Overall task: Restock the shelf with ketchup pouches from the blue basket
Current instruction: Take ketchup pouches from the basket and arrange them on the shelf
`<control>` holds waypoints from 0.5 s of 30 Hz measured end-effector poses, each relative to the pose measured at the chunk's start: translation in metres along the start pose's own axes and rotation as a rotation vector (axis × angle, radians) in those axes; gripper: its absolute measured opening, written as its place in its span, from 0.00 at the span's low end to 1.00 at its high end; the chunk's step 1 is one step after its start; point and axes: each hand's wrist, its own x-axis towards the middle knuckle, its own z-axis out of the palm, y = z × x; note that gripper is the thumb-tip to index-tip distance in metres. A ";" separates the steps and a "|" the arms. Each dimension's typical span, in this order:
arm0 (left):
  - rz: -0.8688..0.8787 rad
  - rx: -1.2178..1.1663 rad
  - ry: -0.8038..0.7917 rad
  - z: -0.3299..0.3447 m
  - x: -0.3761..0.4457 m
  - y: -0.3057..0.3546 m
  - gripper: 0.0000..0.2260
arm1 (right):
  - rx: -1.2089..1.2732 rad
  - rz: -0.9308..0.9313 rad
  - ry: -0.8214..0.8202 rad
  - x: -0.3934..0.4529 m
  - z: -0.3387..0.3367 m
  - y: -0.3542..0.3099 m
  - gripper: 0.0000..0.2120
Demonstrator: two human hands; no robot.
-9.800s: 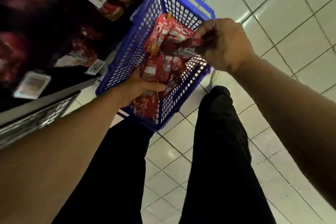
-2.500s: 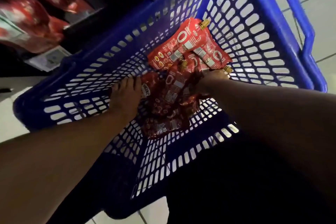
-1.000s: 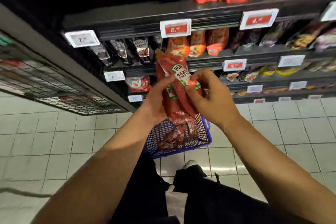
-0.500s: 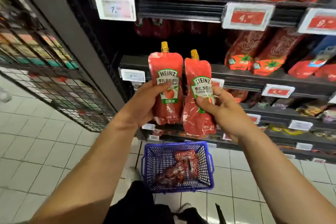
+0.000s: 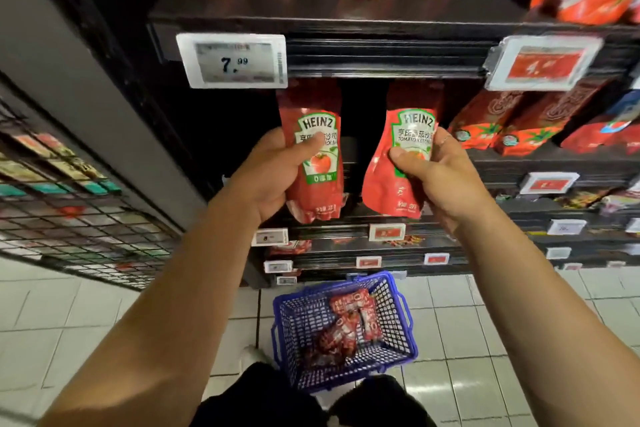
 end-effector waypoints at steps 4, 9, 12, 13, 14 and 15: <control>0.031 0.111 0.047 0.005 0.032 0.022 0.02 | 0.028 -0.026 0.097 0.023 0.010 -0.011 0.22; 0.153 0.132 0.060 0.018 0.070 0.035 0.10 | -0.074 -0.029 0.223 0.058 0.011 -0.012 0.15; 0.297 0.204 0.099 0.022 0.097 0.038 0.08 | -0.054 -0.079 0.260 0.081 0.012 -0.009 0.17; 0.343 0.239 0.135 0.023 0.106 0.039 0.08 | -0.012 -0.126 0.251 0.089 0.014 -0.009 0.21; 0.390 0.266 0.159 0.024 0.114 0.039 0.06 | 0.028 -0.180 0.234 0.096 0.016 -0.009 0.22; 0.432 0.290 0.159 0.026 0.121 0.040 0.06 | 0.058 -0.224 0.223 0.105 0.015 -0.009 0.22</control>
